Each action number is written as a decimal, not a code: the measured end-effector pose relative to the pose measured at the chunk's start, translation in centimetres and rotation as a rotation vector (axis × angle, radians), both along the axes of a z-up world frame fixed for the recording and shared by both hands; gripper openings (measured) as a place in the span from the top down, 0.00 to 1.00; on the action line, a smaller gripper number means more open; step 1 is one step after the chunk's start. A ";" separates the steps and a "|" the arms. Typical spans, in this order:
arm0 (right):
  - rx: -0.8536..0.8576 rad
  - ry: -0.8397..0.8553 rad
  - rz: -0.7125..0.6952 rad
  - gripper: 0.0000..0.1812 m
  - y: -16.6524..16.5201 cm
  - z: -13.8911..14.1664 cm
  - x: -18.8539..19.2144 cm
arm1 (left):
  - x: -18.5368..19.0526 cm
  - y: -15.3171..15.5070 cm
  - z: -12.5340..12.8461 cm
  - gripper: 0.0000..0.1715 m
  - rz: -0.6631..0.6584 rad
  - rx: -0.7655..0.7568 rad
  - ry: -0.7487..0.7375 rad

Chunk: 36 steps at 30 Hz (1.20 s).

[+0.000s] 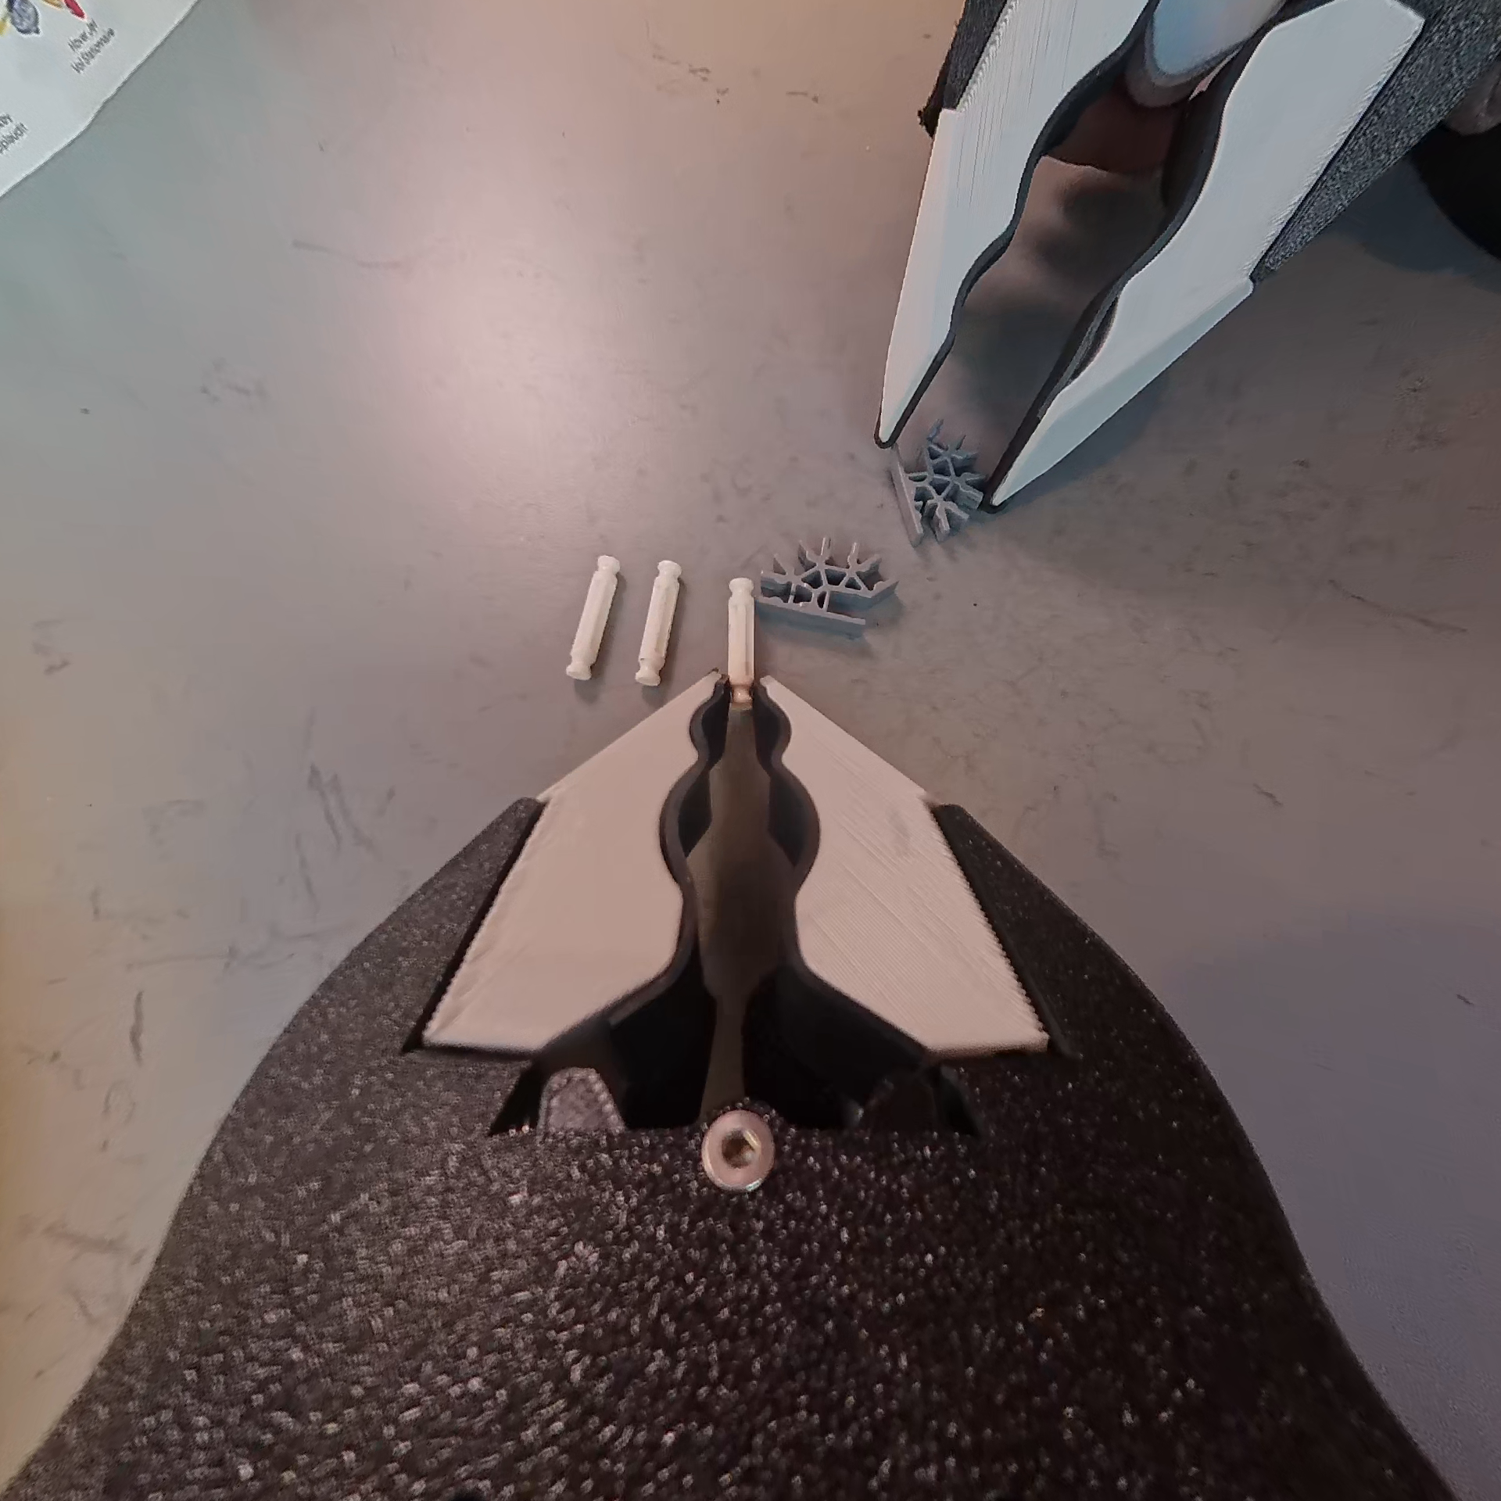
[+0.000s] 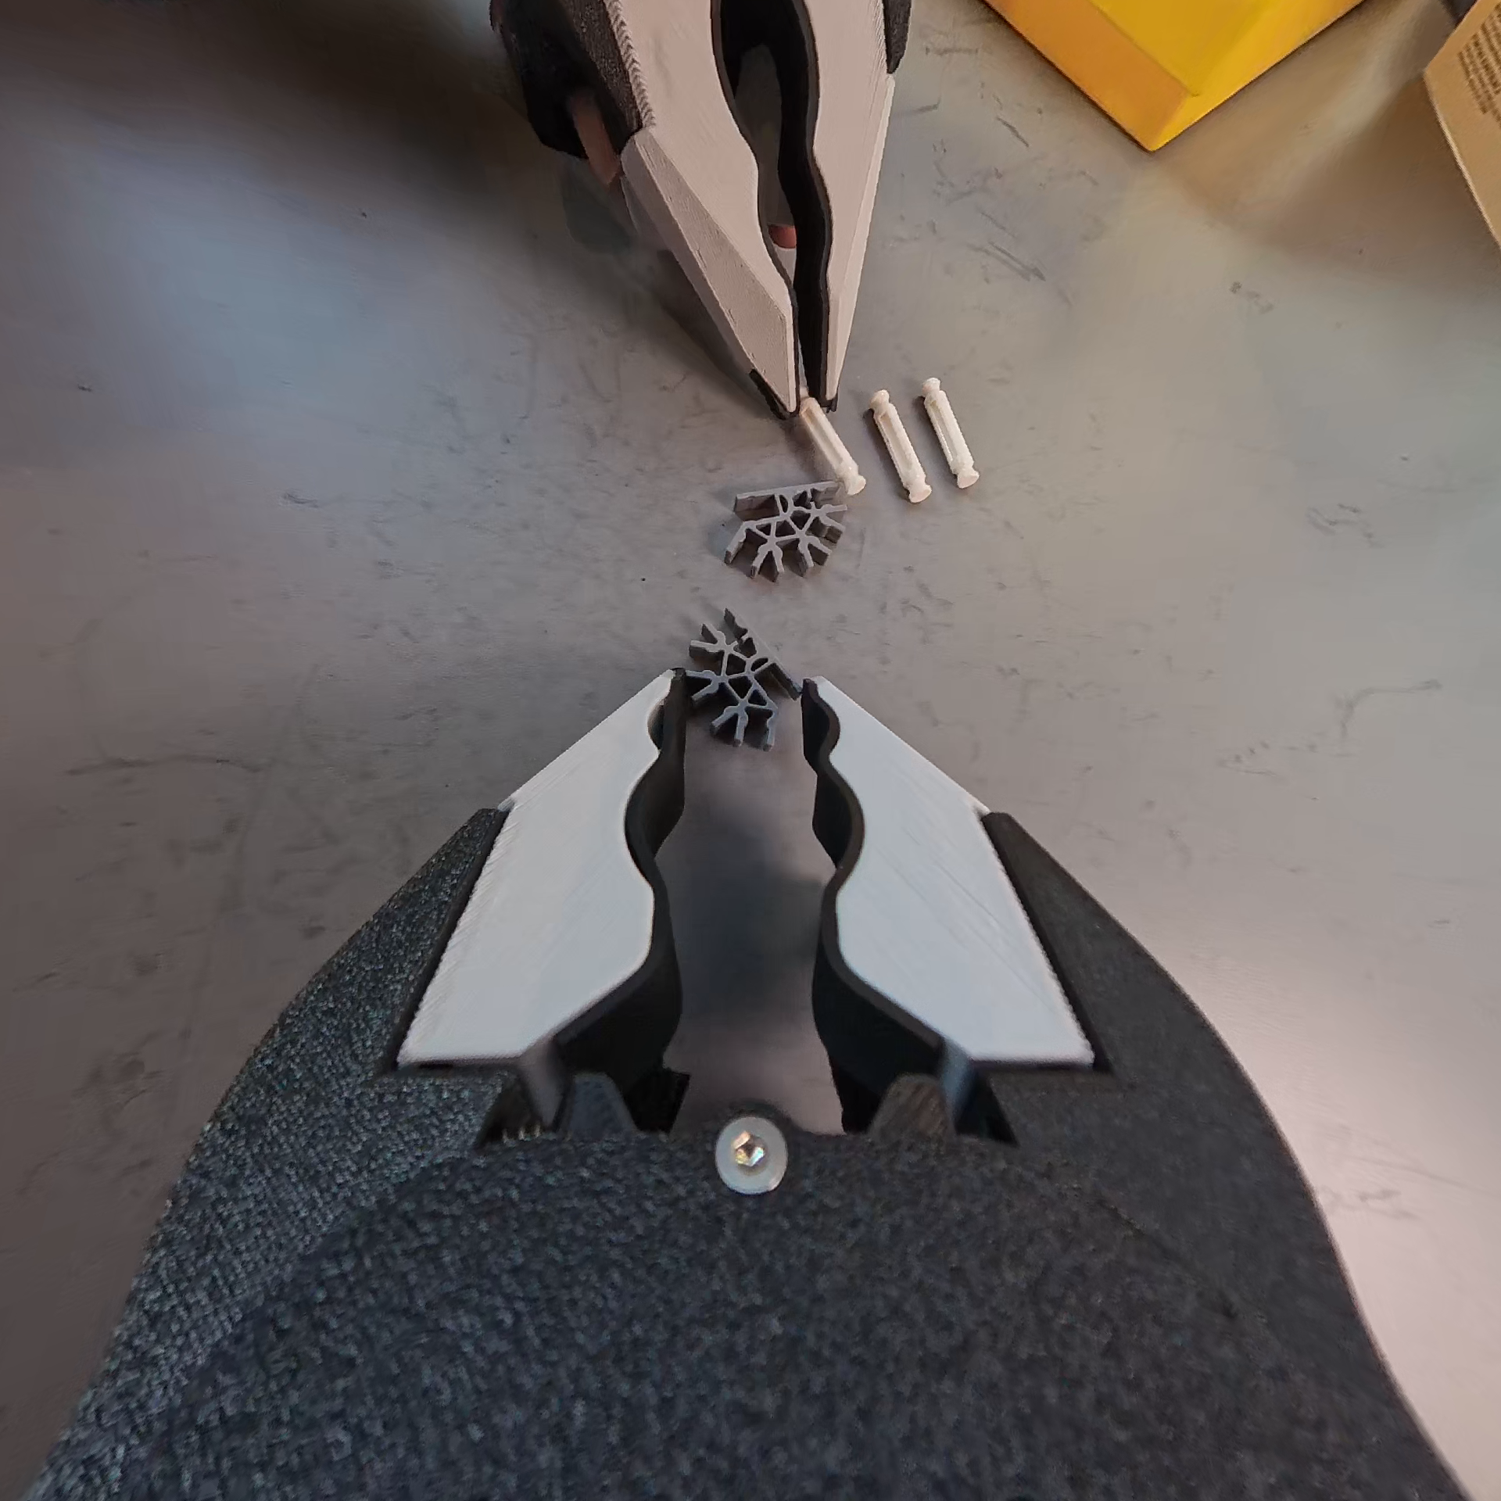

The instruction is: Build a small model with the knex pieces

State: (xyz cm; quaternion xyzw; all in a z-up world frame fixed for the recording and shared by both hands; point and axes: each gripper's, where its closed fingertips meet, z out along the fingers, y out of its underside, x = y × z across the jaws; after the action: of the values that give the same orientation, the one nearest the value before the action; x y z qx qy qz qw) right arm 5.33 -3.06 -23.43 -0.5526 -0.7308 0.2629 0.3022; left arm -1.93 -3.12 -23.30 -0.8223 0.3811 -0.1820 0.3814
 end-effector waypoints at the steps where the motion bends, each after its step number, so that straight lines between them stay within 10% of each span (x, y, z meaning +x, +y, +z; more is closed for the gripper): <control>1: 0.003 0.001 0.000 0.86 0.0 0.0 0.0 | 0.0 0.0 0.2 0.97 0.000 0.005 -0.007; 36: -0.009 -0.013 -0.023 0.85 -0.3 0.0 -0.2 | 2.9 -3.2 -0.5 0.96 -0.222 -0.037 0.003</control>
State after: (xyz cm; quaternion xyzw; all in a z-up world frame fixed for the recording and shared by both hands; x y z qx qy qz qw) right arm 5.17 -3.32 -23.46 -0.5640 -0.7252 0.2591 0.2981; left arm 0.92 -6.30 -23.79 -0.7823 0.4669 -0.2288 0.3429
